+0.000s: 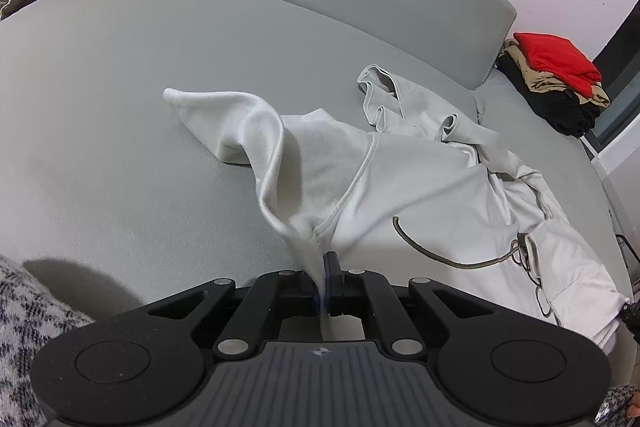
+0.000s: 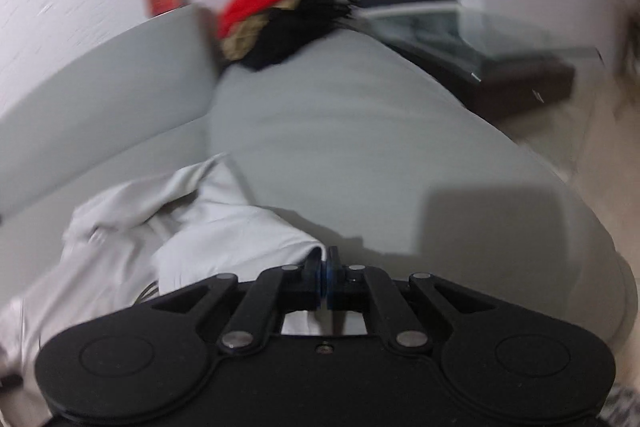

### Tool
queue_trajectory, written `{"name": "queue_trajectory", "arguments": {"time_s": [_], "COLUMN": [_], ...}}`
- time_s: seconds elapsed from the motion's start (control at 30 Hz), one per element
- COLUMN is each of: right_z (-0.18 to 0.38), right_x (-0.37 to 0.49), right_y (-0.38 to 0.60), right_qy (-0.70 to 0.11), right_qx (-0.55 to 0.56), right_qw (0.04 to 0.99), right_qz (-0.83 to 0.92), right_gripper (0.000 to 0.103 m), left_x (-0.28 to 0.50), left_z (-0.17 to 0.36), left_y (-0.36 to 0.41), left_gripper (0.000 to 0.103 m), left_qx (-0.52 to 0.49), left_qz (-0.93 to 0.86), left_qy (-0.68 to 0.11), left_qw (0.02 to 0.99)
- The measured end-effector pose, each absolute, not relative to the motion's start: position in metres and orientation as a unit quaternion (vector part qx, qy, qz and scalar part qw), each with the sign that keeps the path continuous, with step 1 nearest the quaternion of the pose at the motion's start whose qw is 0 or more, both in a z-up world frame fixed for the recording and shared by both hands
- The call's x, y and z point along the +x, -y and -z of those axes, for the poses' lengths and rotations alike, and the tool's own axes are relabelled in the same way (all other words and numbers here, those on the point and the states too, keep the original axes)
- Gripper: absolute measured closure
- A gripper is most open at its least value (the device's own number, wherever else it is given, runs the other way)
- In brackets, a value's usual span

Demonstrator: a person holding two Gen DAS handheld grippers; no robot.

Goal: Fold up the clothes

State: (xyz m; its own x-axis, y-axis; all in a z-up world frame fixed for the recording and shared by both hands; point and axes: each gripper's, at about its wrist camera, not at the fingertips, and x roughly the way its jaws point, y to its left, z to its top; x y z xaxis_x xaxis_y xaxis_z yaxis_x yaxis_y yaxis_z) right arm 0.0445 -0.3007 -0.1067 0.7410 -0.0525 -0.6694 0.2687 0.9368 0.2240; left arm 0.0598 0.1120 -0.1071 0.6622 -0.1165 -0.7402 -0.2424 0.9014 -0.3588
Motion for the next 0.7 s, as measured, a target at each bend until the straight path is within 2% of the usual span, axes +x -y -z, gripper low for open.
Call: {"name": "queue_trajectory", "arguments": {"time_s": [0.1, 0.13, 0.17, 0.2, 0.3, 0.5, 0.7], "right_z": [0.110, 0.109, 0.107, 0.104, 0.101, 0.110, 0.112], "right_x": [0.037, 0.034, 0.031, 0.028, 0.016, 0.008, 0.010], "right_y": [0.319, 0.321, 0.320, 0.318, 0.314, 0.312, 0.317], "right_qy": [-0.350, -0.350, -0.351, -0.353, -0.369, -0.370, -0.372], "right_qx": [0.199, 0.204, 0.199, 0.191, 0.179, 0.192, 0.202], "right_qw": [0.914, 0.914, 0.915, 0.916, 0.912, 0.909, 0.906], "right_qz": [0.051, 0.038, 0.028, 0.025, 0.016, 0.009, 0.009], "right_gripper": [0.092, 0.085, 0.067, 0.057, 0.046, 0.041, 0.041], "left_x": [0.059, 0.059, 0.059, 0.059, 0.059, 0.061, 0.061], "left_z": [0.106, 0.106, 0.106, 0.105, 0.105, 0.105, 0.105], "left_y": [-0.109, -0.108, -0.106, -0.104, -0.101, -0.097, -0.093], "left_gripper": [0.098, 0.098, 0.098, 0.098, 0.092, 0.073, 0.070], "left_qx": [-0.209, -0.205, -0.199, -0.193, -0.183, -0.186, -0.173], "left_qz": [-0.035, -0.035, -0.035, -0.034, -0.029, -0.015, -0.011], "left_qy": [-0.409, -0.409, -0.409, -0.409, -0.409, -0.407, -0.406], "left_qw": [0.888, 0.889, 0.890, 0.891, 0.894, 0.894, 0.898]}}
